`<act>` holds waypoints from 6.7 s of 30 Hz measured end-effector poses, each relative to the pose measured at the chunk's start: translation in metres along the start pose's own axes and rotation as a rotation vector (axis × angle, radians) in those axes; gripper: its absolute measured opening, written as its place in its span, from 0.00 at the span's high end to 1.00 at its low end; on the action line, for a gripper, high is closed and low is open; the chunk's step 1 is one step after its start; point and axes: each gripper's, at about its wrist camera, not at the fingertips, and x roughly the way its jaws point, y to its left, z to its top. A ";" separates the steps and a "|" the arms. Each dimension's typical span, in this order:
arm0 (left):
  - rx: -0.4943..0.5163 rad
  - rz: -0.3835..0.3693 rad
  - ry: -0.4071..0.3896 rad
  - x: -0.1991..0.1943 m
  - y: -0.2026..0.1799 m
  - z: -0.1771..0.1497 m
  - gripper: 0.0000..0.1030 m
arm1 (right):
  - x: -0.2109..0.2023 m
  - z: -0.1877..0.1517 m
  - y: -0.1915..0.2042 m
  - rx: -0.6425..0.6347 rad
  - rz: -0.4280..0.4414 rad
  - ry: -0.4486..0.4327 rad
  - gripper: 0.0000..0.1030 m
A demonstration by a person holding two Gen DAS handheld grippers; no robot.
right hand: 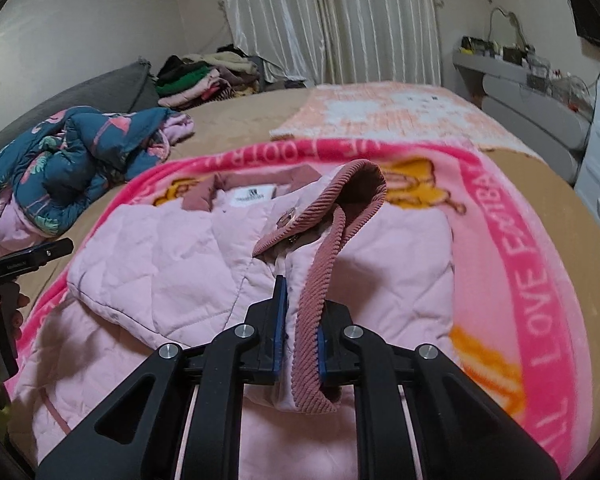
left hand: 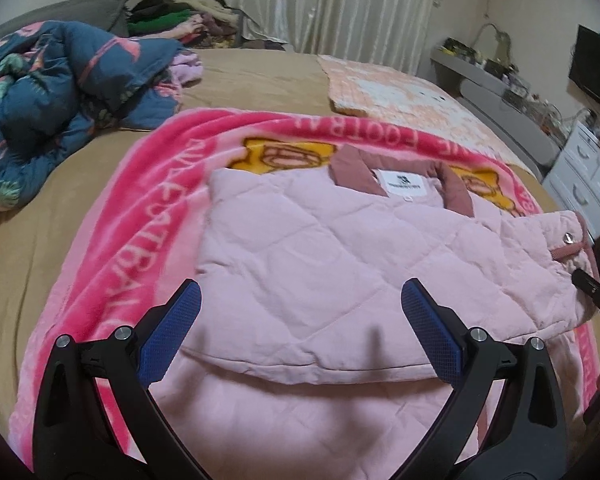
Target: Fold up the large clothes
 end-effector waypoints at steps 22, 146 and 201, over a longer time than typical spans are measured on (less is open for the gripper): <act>0.032 -0.057 0.108 0.056 -0.015 -0.028 0.10 | -0.012 -0.006 0.010 -0.013 -0.102 0.007 0.38; 0.101 -0.152 -0.160 -0.211 -0.063 -0.111 0.09 | -0.243 -0.064 0.075 -0.103 -0.100 -0.207 0.04; 0.071 -0.005 0.037 -0.182 -0.005 -0.188 0.09 | -0.207 -0.187 0.035 0.014 -0.110 0.041 0.04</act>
